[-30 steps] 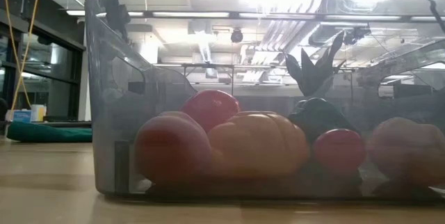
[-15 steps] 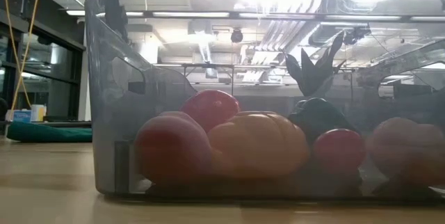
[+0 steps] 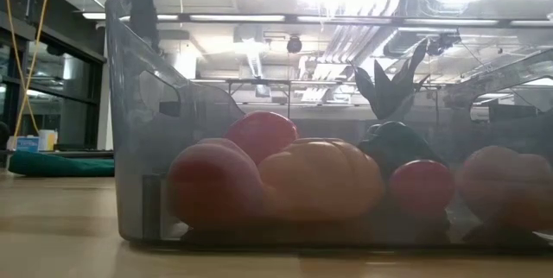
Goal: Pick and placing Produce into tupperware
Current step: Put the red raspberry into the black bin
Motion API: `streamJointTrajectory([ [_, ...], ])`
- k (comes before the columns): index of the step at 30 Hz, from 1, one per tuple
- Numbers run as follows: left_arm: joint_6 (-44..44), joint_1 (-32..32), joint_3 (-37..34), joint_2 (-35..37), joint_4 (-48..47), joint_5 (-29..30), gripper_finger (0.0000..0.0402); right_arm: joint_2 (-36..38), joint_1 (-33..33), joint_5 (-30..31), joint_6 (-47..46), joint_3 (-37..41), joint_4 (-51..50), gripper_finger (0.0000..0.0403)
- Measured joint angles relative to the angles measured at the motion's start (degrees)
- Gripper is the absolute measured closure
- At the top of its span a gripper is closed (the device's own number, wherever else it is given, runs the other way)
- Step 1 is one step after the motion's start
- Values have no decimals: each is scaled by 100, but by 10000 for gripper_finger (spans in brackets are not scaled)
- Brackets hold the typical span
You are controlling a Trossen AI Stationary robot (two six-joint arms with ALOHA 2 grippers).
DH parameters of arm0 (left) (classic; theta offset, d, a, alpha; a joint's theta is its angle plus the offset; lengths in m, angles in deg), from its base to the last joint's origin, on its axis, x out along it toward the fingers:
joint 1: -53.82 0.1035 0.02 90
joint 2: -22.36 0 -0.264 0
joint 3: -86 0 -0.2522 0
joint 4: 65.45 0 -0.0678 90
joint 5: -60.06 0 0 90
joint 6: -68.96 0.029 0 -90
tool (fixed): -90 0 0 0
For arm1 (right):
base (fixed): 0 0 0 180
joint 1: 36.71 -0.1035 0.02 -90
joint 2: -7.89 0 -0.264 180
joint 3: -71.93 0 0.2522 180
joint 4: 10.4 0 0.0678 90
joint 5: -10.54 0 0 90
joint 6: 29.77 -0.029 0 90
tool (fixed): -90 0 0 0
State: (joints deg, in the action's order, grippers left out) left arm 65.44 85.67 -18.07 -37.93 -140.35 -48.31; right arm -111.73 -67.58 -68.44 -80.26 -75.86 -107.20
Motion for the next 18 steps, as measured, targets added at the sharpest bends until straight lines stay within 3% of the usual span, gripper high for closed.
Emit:
streamJointTrajectory([
  [11,-141,0,0,0,109,-2,220,-845,9,-38,449,2,-87,324],
  [18,-119,0,0,-1,104,-2,220,-1282,11,-43,447,7,571,324],
])
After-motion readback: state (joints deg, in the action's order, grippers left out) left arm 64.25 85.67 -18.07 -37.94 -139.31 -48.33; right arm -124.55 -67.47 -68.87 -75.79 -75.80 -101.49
